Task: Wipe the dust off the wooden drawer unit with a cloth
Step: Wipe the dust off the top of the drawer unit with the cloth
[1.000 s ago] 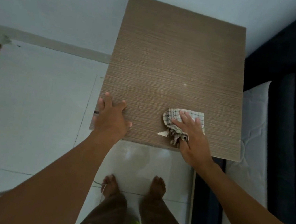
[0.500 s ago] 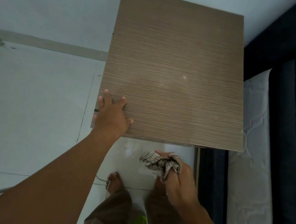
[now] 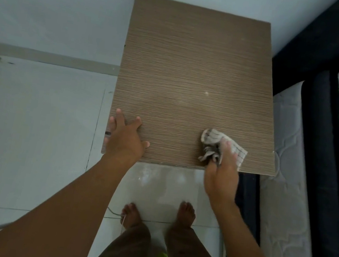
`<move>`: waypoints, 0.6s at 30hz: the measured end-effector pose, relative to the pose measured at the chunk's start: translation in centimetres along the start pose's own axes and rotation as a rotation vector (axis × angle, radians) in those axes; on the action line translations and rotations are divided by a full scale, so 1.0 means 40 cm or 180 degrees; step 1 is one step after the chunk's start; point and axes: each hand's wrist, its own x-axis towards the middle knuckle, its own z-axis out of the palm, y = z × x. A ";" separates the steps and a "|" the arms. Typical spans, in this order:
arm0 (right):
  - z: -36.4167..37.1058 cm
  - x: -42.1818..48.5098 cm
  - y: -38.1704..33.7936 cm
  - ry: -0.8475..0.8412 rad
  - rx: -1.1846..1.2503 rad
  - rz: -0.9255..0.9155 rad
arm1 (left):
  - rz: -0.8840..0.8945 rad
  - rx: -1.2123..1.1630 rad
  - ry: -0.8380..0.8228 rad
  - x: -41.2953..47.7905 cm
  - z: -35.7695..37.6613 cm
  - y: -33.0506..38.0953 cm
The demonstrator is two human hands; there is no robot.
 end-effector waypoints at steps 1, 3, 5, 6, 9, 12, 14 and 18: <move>0.019 -0.023 -0.003 -0.0032 -0.0018 -0.0254 | -0.0001 0.0000 -0.0004 0.000 0.000 0.000; 0.049 -0.077 -0.001 -0.0250 -0.0029 -0.0625 | -0.0008 0.0021 -0.0017 0.000 -0.001 0.000; 0.065 -0.137 -0.004 -0.0569 0.0022 -0.0936 | 0.0007 0.0184 -0.0040 -0.004 -0.009 -0.001; 0.067 -0.163 -0.011 -0.0777 0.0133 -0.1020 | 0.0040 0.0345 -0.0022 -0.004 -0.015 -0.001; 0.042 -0.203 -0.061 -0.1005 0.0663 -0.0766 | 0.0212 0.0757 0.0241 -0.001 -0.045 -0.002; -0.010 -0.147 -0.136 -0.0521 0.1426 -0.0231 | 0.0262 0.0613 0.0562 0.013 -0.069 -0.013; -0.049 -0.057 -0.186 0.0005 0.1591 -0.0270 | 0.0063 0.0266 0.0601 0.026 -0.079 -0.029; -0.062 0.175 -0.244 0.0630 0.0742 -0.0450 | -0.0146 -0.0712 0.0478 0.046 -0.082 -0.057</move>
